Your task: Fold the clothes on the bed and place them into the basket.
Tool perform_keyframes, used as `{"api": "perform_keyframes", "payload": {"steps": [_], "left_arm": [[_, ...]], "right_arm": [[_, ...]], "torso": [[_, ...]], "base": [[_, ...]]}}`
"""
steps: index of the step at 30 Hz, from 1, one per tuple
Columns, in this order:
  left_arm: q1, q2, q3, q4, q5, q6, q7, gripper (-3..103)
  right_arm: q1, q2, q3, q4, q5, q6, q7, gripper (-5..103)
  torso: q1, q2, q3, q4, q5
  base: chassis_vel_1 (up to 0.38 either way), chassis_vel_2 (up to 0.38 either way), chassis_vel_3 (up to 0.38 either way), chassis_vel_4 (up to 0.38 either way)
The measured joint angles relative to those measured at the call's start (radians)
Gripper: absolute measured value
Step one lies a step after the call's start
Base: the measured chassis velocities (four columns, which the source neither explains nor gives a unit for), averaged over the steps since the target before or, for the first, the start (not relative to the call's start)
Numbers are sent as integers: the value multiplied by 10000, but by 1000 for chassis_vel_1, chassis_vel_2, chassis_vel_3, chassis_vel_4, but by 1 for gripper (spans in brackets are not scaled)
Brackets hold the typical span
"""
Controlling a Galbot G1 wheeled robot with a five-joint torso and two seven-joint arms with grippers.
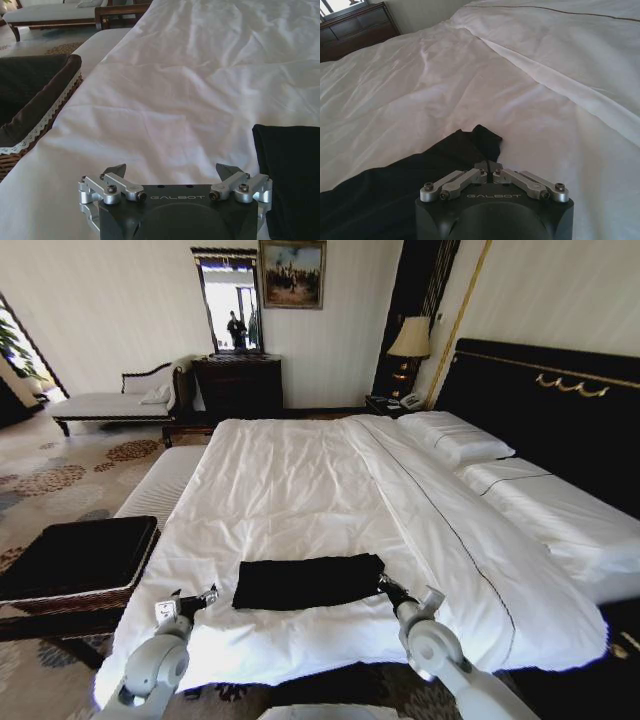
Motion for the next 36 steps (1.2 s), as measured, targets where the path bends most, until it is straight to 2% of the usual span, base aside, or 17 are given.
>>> {"api": "perform_keyframes", "payload": {"steps": [1,3,5,7,9,11,13,14,16,17,19,20,22,23,27,33,36], "left_arm": [[16,-8,-7,12,0,-27,7,100],[31,-16,-29,22,-1,-43,12,100],[48,-34,-79,32,-2,-78,16,100],[64,-58,-123,34,-3,-93,17,100],[72,-72,-137,31,-3,-95,17,100],[95,-93,-139,4,8,-95,17,100],[101,-112,-112,-23,58,-96,17,100],[101,-112,-112,-23,58,-96,17,100],[98,-145,-82,-61,89,-93,18,100],[98,-165,-75,-87,96,-82,17,100],[100,-190,-58,-130,103,-65,11,100],[100,-190,-58,-130,103,-65,11,100],[115,-210,-58,-167,107,-57,5,100],[125,-220,-70,-178,108,-55,2,100],[170,-237,-125,-215,110,-54,-5,100],[211,-271,-204,-219,109,-66,-14,100],[213,-277,-214,-210,111,-73,-17,100]], "right_arm": [[-66,-18,47,-67,-356,0,1,5],[-127,-36,104,-58,-618,1,3,5],[-132,-41,232,129,-798,18,7,16],[129,-29,432,284,-660,78,-14,27],[344,-27,519,319,-398,95,-41,27],[876,-96,556,298,442,1,-68,37],[1666,-215,345,45,1791,-419,-50,48],[1666,-215,345,45,1791,-419,-50,48],[2479,-270,41,-309,2992,-946,146,60],[2793,-280,-94,-453,3404,-1246,226,60],[3231,-281,-319,-682,3933,-1787,356,70],[3231,-281,-319,-682,3933,-1787,356,70],[3607,-250,-612,-917,4204,-2250,581,81],[3725,-225,-743,-1046,4217,-2364,643,81],[3979,-141,-1074,-1528,4008,-2442,653,96],[4277,-4,-1409,-2248,3700,-2402,359,102],[4408,29,-1524,-2467,3584,-2344,198,95]], "torso": [[0,0,0,0,-1],[0,0,0,0,-1],[0,0,0,-2,0],[0,1,0,-2,-3],[-1,1,0,0,-3],[0,0,0,2,-2],[0,0,1,0,-2],[0,0,1,0,-2],[0,0,1,3,0],[1,0,1,5,-1],[1,0,1,2,-1],[1,0,1,2,-1],[1,-1,1,-1,-3],[1,0,1,0,-2],[0,0,1,0,-2],[1,-1,1,0,-1],[1,0,1,-1,-2]], "base": [[0,0,0,0],[0,0,0,0],[0,0,0,0],[0,0,0,0],[0,0,0,0],[0,0,0,0],[0,0,0,0],[0,0,0,0],[0,0,0,0],[0,0,0,0],[0,0,0,0],[0,0,0,0],[0,0,0,0],[0,0,0,0],[0,0,0,0],[0,0,0,0],[0,0,0,0]]}}
